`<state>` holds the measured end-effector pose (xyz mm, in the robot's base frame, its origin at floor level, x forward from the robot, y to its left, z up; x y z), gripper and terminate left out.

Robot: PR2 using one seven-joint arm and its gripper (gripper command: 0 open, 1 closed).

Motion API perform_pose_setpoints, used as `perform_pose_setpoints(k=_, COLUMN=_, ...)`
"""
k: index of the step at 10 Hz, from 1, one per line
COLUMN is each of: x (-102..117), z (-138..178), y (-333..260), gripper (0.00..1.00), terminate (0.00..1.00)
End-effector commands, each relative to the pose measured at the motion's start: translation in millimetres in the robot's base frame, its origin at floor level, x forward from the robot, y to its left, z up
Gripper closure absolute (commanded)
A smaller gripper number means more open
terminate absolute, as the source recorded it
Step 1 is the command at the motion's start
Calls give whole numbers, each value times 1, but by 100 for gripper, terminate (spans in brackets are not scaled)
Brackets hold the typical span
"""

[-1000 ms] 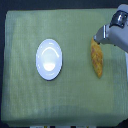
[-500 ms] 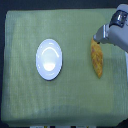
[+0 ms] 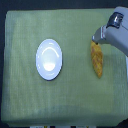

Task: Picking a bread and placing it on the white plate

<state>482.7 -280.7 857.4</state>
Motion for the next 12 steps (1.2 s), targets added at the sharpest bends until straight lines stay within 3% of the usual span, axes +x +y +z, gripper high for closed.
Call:
perform_pose_setpoints(k=1, x=20, z=-50, y=19, gripper=0, terminate=0)
perform_pose_setpoints(k=7, x=16, z=-104, y=27, gripper=0, terminate=0)
perform_pose_setpoints(k=12, x=14, z=-130, y=30, gripper=0, terminate=0)
